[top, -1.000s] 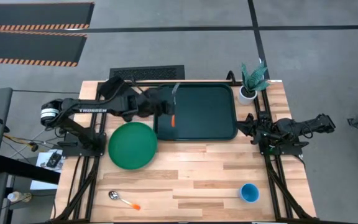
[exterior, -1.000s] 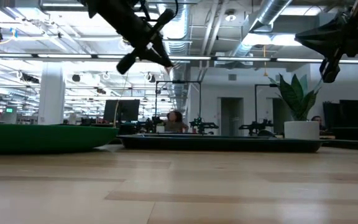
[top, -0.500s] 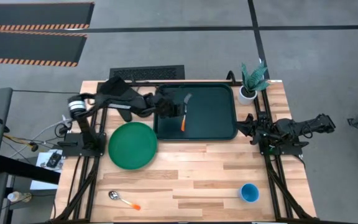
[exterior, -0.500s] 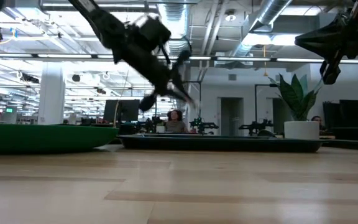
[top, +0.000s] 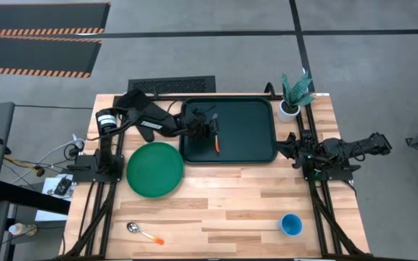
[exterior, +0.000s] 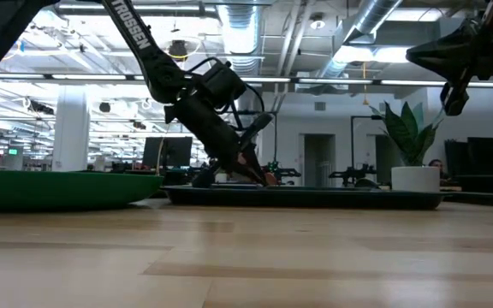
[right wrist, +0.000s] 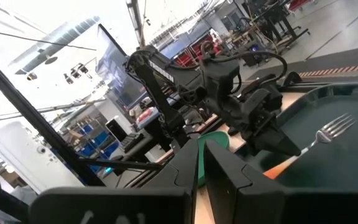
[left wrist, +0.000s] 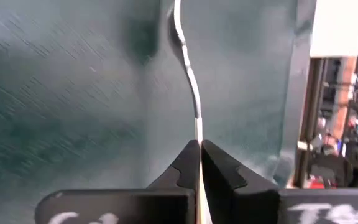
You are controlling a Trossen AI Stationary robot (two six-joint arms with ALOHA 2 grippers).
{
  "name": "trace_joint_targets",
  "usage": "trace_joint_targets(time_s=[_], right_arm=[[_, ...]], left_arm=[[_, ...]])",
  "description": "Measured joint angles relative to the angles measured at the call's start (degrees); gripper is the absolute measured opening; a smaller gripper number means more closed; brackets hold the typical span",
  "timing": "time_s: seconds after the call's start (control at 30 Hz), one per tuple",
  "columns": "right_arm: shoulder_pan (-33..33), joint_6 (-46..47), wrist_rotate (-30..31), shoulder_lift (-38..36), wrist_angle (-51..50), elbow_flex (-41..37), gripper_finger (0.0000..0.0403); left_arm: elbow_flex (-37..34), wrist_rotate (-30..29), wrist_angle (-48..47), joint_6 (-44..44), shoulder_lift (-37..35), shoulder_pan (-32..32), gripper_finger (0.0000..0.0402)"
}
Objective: Pick and place plate/cup/fork/spoon on tray
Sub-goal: Put the orange fork on the black tray
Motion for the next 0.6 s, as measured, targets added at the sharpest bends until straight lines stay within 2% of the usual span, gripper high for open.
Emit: trace_joint_targets(time_s=[0.13,0.3,0.43,0.6], right_arm=[[0.0,0.0,0.0,0.0,0.1,0.0,0.0052],[0.0,0.0,0.0,0.0,0.2,0.0,0.0052],[0.0,0.0,0.0,0.0,0.2,0.0,0.0052],[0.0,-0.1,0.0,0.0,0.1,0.0,0.0052]], left_arm=[[0.0,-0.6,0.1,-0.3,0.0,0.1,0.0000],[1.6,2.8,3.4,-0.3,0.0,-0.3,0.0000],[7.9,2.0,2.2,2.1,0.0,-1.5,0.0000],[18.3,-2.0,-7.3,7.5,2.2,-1.9,0.0000]])
